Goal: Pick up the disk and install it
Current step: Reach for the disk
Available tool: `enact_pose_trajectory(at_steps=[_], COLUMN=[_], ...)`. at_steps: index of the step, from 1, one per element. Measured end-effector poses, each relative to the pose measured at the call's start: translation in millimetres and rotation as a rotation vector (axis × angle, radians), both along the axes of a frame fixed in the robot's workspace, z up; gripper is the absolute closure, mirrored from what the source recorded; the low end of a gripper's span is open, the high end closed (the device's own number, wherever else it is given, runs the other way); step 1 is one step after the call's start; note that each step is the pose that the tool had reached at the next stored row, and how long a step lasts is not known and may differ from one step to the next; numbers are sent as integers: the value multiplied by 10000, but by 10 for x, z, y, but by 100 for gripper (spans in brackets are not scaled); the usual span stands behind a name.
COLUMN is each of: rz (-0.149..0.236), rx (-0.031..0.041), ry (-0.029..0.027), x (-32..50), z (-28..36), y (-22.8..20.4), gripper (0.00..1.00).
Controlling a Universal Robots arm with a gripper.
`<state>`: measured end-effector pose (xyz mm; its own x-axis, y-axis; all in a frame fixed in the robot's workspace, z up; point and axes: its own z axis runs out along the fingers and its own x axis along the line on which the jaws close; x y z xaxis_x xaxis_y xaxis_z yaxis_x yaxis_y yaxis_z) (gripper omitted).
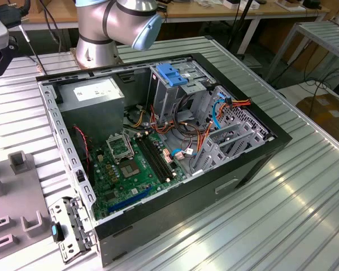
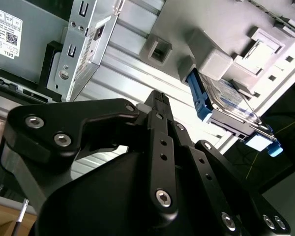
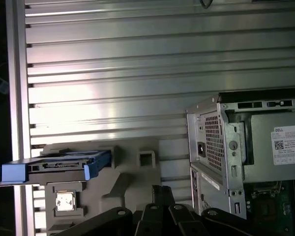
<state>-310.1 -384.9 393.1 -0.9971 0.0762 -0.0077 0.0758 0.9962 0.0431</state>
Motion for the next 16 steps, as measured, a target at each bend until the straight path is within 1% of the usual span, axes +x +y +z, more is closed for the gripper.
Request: enact_pose_trajectory(at_steps=[5,16], rz=[-1,-1], rx=[0,0], ry=[-1,-1], x=[-89,-233], z=[0,0], y=[35,86], gripper=[89,89])
